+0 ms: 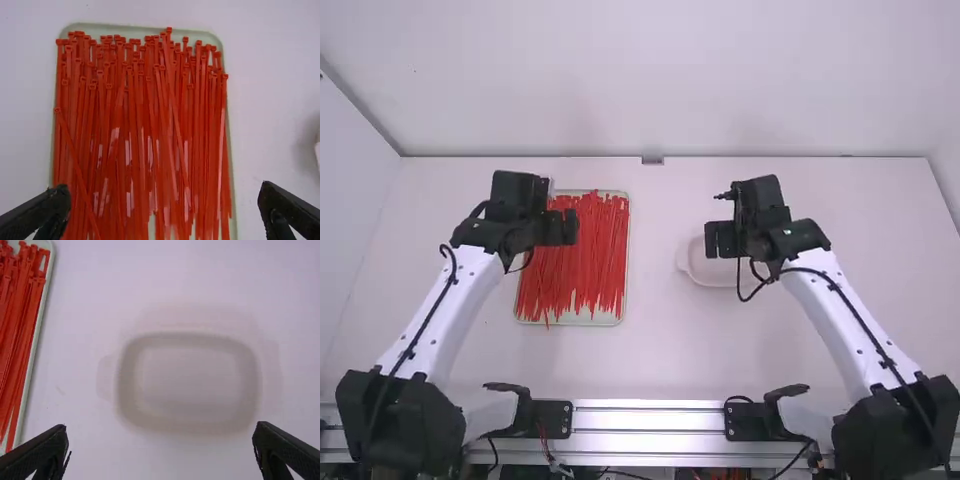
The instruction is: Fasten the cable tie
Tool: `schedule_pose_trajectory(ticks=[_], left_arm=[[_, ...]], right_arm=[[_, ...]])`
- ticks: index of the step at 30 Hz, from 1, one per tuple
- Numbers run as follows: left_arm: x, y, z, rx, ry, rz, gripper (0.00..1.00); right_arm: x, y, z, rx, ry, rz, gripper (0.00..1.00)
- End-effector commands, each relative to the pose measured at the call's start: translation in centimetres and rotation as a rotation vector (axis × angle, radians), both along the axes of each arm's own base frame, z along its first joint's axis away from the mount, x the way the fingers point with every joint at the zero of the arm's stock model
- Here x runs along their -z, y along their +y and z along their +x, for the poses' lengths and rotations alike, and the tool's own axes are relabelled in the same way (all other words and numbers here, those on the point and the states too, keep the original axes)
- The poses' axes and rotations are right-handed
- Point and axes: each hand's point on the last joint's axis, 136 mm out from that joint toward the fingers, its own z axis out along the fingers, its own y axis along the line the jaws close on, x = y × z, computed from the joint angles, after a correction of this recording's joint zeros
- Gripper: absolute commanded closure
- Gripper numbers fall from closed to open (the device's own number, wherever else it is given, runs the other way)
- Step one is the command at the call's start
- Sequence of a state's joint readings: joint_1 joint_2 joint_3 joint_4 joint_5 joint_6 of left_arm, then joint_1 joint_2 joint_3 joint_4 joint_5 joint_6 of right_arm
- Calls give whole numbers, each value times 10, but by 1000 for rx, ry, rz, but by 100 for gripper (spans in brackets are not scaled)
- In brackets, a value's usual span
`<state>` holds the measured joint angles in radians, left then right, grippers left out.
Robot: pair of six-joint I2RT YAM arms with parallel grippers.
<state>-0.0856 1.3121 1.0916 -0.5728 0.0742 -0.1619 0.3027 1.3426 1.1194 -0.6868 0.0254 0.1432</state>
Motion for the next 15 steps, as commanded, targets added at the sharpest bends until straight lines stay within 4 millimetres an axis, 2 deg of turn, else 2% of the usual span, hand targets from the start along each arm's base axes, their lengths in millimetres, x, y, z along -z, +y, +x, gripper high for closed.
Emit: schedule_pose_trajectory(ticks=[1, 8, 15], left_arm=[[-13, -3, 10, 5, -39, 9, 1], [-19, -4, 29, 21, -17, 26, 1], [-3, -8, 65, 25, 51, 34, 1]], right_arm=[[-12, 10, 6, -14, -22, 12, 1], [-11, 11, 6, -17, -21, 8, 1], [-11, 13, 5, -22, -20, 14, 1]])
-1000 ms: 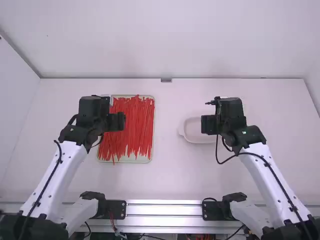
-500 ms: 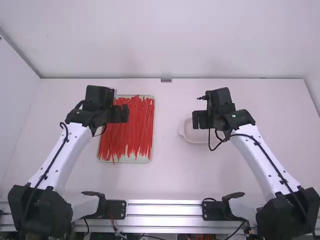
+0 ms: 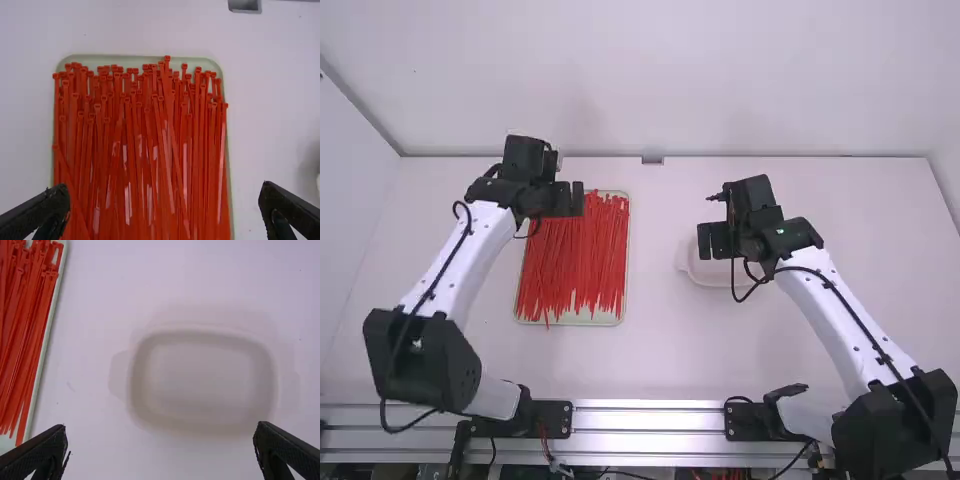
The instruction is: Fasten the cable tie
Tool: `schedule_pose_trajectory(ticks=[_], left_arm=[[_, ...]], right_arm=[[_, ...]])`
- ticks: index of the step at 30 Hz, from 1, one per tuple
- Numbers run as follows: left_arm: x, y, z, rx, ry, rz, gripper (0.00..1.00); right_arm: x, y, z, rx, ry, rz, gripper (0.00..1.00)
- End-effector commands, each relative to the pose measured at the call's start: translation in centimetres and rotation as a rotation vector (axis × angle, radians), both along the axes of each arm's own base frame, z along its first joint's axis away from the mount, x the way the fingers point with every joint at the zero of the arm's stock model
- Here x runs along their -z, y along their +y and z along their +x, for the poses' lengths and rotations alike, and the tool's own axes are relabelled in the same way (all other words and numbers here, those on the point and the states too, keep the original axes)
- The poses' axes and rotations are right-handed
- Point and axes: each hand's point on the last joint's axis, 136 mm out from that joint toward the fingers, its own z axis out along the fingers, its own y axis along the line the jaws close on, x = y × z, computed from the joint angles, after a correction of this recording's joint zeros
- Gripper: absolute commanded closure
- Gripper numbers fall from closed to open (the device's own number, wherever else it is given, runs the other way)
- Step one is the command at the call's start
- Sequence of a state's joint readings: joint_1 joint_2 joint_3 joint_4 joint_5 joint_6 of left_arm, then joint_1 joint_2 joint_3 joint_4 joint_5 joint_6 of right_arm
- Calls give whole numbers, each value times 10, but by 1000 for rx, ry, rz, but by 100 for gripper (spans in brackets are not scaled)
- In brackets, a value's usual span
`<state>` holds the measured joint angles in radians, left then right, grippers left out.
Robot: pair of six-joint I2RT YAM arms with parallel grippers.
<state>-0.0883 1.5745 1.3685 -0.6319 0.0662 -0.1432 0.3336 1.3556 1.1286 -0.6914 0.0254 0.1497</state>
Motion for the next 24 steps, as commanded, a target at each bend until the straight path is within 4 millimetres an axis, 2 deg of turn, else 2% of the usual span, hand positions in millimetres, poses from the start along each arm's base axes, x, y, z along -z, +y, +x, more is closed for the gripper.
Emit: schedule_pose_trajectory(ticks=[1, 11, 19, 24], left_arm=[[8, -2, 15, 8, 24, 10, 1], [40, 2, 65, -36, 50, -6, 1], [72, 20, 85, -93, 59, -27, 1], [90, 21, 100, -63, 45, -58, 1]], right_arm=[[-12, 2, 7, 5, -27, 13, 1], [-12, 1, 7, 8, -28, 6, 1], [-13, -12, 12, 56, -35, 0, 1], [-13, -17, 14, 69, -39, 1, 1]])
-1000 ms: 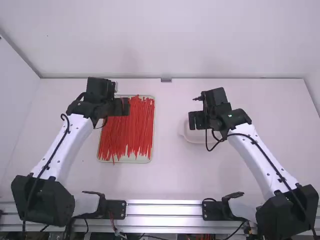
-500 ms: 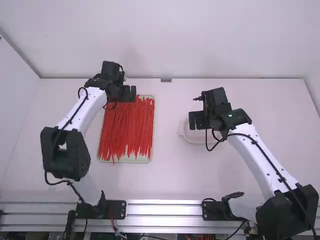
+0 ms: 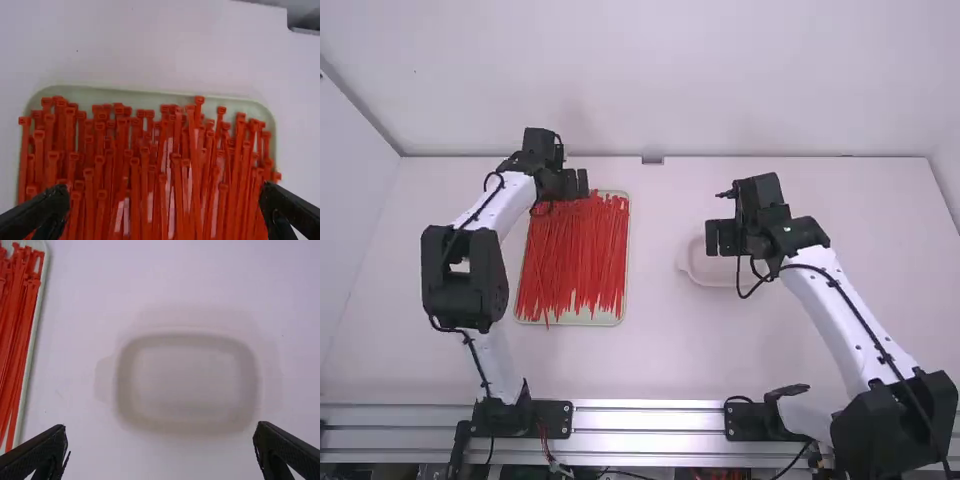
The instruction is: Fasten the cable tie
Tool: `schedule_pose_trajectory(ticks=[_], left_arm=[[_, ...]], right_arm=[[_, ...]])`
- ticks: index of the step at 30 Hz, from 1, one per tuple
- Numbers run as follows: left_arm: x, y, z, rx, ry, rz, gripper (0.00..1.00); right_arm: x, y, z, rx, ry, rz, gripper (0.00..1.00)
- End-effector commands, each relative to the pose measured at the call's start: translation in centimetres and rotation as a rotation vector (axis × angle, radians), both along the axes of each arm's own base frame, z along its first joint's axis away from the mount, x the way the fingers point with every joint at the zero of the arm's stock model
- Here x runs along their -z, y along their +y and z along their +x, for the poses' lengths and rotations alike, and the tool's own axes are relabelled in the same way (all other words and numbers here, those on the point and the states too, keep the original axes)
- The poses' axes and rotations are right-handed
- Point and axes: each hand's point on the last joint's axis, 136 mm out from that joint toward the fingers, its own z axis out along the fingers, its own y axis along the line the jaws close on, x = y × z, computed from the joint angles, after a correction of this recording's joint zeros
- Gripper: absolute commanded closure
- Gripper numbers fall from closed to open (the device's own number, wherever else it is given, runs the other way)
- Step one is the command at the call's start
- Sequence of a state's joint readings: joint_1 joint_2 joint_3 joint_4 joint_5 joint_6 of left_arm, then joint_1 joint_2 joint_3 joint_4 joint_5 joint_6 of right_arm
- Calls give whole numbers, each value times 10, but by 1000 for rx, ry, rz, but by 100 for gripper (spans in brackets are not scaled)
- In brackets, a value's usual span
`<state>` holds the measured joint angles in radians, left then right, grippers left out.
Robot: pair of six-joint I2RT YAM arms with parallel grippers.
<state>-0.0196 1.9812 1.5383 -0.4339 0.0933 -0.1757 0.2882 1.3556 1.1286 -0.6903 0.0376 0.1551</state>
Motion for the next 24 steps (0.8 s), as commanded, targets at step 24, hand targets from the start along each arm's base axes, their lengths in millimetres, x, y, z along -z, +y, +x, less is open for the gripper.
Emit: schedule_pose_trajectory(ticks=[24], left_arm=[[62, -1, 37, -25, -20, -40, 38]], right_arm=[[-16, 8, 11, 13, -52, 27, 1]])
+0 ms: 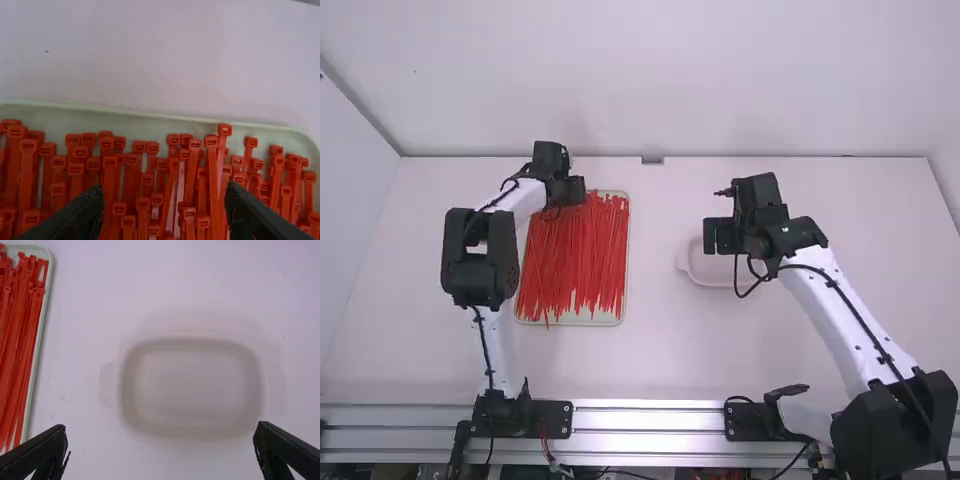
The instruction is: Fasten the cable tie
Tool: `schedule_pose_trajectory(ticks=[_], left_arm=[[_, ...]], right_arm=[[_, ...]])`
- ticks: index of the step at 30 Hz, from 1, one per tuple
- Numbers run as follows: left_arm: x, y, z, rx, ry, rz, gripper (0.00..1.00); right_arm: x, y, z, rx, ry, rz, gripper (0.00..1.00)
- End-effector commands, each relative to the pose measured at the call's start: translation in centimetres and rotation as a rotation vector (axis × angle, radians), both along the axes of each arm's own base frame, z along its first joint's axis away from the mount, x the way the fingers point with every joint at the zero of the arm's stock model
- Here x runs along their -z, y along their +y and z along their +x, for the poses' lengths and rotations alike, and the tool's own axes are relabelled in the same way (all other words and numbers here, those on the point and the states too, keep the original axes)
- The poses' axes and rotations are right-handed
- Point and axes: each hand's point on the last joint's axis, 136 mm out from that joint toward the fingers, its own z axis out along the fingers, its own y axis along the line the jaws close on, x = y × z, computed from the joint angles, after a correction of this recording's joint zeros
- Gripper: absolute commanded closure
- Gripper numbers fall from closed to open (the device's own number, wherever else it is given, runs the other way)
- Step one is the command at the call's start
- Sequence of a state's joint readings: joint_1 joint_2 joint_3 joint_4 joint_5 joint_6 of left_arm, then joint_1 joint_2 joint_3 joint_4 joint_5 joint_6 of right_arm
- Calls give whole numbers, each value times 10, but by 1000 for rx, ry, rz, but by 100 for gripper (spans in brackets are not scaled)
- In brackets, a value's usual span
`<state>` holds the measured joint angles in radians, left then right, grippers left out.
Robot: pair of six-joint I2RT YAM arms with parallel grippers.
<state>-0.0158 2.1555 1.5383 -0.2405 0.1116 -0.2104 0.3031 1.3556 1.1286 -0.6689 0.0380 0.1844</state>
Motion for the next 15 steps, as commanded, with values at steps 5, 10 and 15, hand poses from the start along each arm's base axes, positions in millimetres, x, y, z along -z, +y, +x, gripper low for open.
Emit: schedule_pose_trajectory(ticks=[5, 10, 15], left_arm=[[12, 1, 6, -9, 8, -8, 54], [20, 1, 7, -11, 16, -5, 57], [25, 2, 6, -11, 26, -4, 61]], right_arm=[[-14, 3, 9, 1, -42, 8, 1], [-14, 3, 9, 1, -41, 7, 1], [-14, 3, 9, 2, -42, 8, 1]])
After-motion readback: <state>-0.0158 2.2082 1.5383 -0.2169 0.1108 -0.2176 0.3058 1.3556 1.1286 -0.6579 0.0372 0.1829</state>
